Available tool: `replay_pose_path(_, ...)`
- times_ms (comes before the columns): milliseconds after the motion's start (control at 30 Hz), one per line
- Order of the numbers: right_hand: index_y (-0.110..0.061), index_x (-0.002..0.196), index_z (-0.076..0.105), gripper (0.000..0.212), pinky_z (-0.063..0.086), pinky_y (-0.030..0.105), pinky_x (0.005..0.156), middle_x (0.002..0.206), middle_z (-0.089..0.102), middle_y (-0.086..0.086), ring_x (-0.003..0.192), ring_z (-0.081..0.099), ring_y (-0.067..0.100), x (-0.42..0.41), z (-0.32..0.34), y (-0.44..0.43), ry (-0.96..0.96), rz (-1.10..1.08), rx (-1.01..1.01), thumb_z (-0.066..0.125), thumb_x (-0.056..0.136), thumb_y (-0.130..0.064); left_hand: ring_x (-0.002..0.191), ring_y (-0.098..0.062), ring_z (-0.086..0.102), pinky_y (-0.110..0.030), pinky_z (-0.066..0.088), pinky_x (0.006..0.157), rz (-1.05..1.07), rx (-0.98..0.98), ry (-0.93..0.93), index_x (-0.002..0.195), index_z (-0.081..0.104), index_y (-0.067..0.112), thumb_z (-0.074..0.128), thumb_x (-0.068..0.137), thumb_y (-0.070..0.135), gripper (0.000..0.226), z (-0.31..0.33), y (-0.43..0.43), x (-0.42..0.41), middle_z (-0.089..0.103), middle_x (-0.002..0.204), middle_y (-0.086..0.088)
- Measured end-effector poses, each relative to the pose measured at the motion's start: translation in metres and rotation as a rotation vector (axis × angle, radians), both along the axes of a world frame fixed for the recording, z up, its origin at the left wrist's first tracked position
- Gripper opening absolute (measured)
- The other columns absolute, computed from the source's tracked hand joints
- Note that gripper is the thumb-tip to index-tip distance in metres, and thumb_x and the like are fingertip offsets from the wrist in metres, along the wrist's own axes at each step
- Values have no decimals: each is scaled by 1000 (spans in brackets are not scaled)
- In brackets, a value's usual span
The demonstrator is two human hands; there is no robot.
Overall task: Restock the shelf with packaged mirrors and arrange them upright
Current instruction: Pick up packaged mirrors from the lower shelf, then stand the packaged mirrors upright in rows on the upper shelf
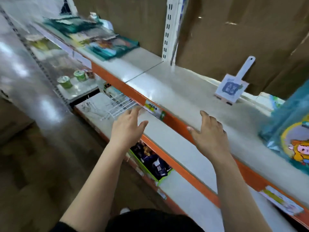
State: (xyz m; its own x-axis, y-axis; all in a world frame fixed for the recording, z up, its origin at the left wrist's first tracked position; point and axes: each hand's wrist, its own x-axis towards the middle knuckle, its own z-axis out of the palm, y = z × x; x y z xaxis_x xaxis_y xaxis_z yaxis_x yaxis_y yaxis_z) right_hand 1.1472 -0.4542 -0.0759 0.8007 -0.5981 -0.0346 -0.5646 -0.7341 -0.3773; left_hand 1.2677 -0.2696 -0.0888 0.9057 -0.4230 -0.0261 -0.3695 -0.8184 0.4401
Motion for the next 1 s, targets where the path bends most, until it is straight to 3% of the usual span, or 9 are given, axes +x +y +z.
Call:
replay_pose_path(533, -15, 142, 35, 62, 30, 50, 107, 140, 44, 15, 127, 39, 38, 245, -4, 199, -3, 410, -138, 54, 90, -44, 127, -30, 42, -45, 40, 101, 427, -81, 1, 144, 30, 22, 51, 93, 37, 57, -23, 246, 148, 42, 142, -6)
replay_pose_path(1000, -13, 135, 44, 56, 34, 49, 104, 132, 50, 17, 122, 43, 40, 430, -20, 299, -41, 736, -83, 60, 87, -38, 139, -28, 26, -45, 31, 111, 713, -9, 94, 148, 20, 26, 49, 94, 40, 63, -36, 342, 246, 28, 153, -5)
